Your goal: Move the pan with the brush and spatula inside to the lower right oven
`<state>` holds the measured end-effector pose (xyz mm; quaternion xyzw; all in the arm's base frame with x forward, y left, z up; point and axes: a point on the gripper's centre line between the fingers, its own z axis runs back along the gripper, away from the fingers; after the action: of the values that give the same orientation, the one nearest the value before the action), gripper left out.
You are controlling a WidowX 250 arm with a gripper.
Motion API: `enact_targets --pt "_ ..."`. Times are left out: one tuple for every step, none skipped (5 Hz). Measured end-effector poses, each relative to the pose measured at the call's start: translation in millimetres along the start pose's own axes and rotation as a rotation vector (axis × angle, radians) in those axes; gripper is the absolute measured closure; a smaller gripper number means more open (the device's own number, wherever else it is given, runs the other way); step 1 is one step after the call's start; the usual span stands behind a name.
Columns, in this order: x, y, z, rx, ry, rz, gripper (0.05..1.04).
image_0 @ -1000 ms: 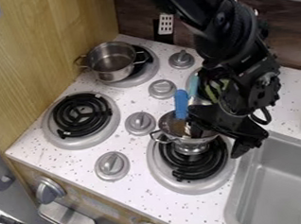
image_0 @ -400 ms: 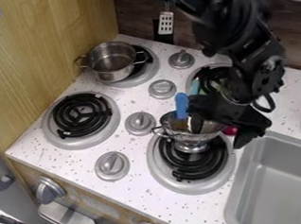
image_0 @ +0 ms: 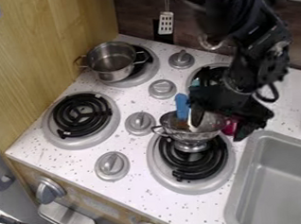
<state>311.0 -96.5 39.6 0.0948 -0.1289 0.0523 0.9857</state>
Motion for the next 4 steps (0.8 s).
enact_targets --pt "5.2 5.6 2.8 0.018 0.009 -0.003 0.083" --pt "12.7 11.6 9.7 0.022 0.044 -0.010 0.083" --pt "20.4 30.1 15.1 -0.011 0.074 -0.002 0.083" --pt "26.9 53.8 17.9 -0.062 0.032 0.016 0.083"
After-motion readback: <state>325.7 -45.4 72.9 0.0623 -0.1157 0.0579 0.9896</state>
